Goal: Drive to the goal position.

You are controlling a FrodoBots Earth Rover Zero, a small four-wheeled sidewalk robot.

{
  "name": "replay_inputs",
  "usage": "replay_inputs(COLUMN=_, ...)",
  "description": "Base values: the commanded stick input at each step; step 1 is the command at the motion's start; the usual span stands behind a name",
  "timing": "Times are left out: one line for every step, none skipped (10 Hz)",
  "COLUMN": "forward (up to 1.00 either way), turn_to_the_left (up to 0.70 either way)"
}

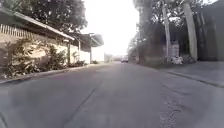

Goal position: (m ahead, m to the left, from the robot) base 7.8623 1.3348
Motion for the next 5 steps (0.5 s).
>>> replay_inputs(forward=1.0, turn_to_the_left=0.0)
replay_inputs(forward=0.86, turn_to_the_left=0.0)
replay_inputs(forward=0.25, turn_to_the_left=0.0)
replay_inputs(forward=0.0, turn_to_the_left=0.0)
replay_inputs(forward=0.0, turn_to_the_left=0.0)
